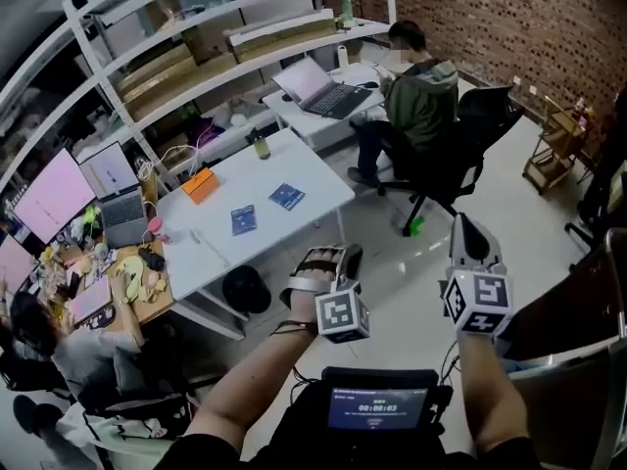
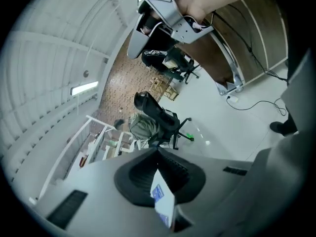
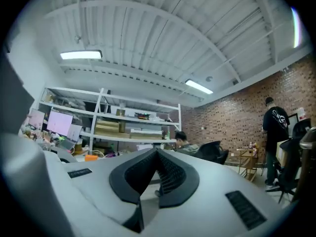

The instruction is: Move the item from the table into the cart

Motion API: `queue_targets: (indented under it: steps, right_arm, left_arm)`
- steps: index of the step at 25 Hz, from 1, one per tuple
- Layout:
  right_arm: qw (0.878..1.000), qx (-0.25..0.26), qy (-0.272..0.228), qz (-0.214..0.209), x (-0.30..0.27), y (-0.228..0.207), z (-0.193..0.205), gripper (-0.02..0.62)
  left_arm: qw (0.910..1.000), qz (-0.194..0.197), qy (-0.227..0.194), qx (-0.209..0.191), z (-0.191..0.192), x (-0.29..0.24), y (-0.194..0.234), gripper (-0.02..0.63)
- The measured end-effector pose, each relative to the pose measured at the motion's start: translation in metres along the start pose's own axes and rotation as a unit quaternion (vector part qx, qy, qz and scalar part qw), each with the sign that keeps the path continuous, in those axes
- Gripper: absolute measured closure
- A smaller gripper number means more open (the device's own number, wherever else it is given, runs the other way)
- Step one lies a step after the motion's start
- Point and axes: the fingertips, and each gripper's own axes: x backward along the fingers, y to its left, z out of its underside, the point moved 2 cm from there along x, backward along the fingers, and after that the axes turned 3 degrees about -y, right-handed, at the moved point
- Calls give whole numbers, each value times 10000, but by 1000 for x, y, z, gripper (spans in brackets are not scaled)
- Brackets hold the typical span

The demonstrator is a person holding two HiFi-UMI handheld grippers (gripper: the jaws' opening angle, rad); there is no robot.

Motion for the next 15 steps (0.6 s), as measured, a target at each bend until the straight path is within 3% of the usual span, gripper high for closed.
queue_targets:
  steps: [6,10,15]
  right_arm:
    - [9971,56,-32,-764,-95,130,4,591]
    - [9932,23,-98,-1161,-163,215,5,591]
    - [9885,-54,-118,-1507,-240,285,21,591]
  left_arm:
    - [9969,-307,540,489,143,15,53,604]
    - [9916,-750,930,503,249,11,91,604]
    - [9825,-1013,1309,858,342,7,129,604]
